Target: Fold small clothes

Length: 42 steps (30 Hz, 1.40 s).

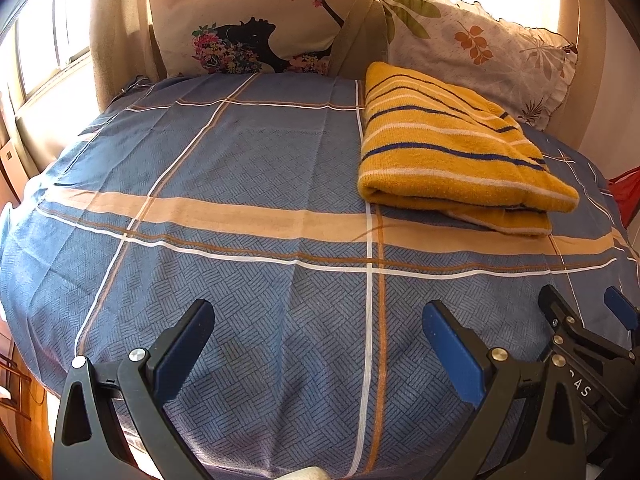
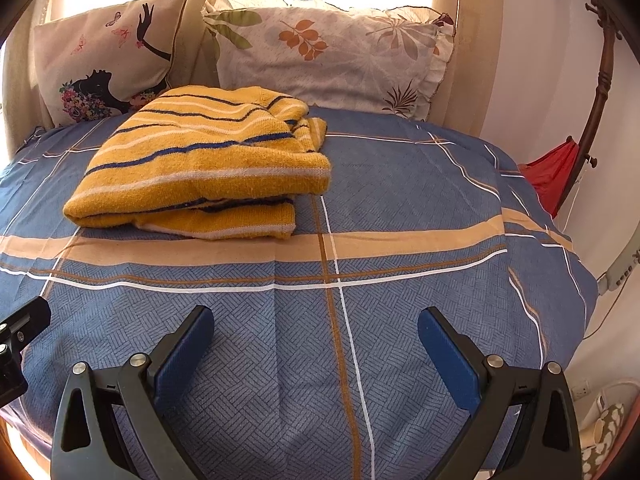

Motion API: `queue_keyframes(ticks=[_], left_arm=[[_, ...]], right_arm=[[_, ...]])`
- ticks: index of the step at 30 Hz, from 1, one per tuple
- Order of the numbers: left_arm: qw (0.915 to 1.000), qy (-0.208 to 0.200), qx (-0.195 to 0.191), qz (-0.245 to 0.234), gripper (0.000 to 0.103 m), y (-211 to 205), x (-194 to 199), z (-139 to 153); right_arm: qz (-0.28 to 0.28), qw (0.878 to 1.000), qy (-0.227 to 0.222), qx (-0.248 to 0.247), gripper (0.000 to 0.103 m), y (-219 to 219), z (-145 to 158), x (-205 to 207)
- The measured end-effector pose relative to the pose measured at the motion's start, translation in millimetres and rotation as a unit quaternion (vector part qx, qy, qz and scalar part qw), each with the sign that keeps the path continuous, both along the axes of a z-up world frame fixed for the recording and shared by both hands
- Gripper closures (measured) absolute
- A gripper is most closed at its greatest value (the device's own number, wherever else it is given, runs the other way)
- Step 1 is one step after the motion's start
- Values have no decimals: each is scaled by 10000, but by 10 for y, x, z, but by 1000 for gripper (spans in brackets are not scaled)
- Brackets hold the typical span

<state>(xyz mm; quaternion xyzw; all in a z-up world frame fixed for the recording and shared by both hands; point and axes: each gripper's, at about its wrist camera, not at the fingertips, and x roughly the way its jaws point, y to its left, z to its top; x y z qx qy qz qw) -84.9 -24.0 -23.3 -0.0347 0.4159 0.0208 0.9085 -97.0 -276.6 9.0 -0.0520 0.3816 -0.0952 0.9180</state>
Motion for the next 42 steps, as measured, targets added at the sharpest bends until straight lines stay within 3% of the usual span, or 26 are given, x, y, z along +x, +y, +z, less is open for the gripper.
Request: queue_keyframes(ticks=[12, 42], left_arm=[[9994, 60, 119, -306, 0, -170, 14, -84], [9994, 88, 114, -318, 0, -197, -5, -74]], right_arm=[[45, 10000, 49, 41, 0, 2, -43, 51], [86, 9999, 62, 3, 0, 48, -43, 45]])
